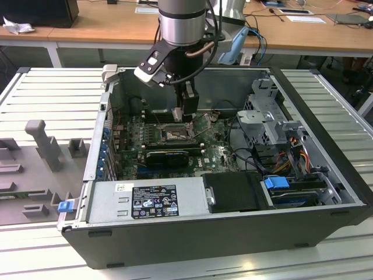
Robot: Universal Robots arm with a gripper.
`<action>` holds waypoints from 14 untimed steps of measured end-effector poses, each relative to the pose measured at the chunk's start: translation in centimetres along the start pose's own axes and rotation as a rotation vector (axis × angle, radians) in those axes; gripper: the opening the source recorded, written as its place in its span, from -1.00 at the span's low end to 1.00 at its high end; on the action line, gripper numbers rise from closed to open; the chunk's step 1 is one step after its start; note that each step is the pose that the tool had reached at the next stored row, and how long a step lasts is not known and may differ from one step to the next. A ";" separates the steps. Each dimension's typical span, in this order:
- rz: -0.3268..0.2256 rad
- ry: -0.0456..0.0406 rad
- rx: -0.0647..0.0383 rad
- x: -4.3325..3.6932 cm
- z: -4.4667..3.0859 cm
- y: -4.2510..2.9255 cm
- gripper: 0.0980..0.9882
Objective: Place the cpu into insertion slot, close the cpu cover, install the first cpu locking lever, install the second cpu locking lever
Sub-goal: 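Place the cpu into insertion slot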
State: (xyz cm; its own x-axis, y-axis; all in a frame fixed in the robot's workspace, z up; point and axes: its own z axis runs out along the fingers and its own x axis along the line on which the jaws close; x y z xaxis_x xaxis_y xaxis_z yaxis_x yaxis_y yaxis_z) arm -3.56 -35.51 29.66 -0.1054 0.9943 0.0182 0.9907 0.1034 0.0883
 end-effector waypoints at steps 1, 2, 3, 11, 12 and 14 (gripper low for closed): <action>0.018 -0.0016 0.000 0.00 0.03 0.00 -0.03; 0.064 -0.0057 -0.001 0.00 0.11 -0.01 -0.03; 0.104 -0.0092 -0.002 -0.01 0.44 -0.04 -0.03; 0.114 -0.0099 -0.002 0.18 2.96 -0.29 -0.03; 0.114 -0.0097 -0.002 0.18 3.20 -0.32 -0.03; 0.114 -0.0079 -0.002 0.21 3.44 -0.40 -0.03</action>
State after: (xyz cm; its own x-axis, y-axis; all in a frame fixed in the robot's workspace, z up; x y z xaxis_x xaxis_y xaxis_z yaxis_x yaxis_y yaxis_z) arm -3.68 -35.25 26.20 0.0086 0.9998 0.0204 0.9960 -0.0104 0.0883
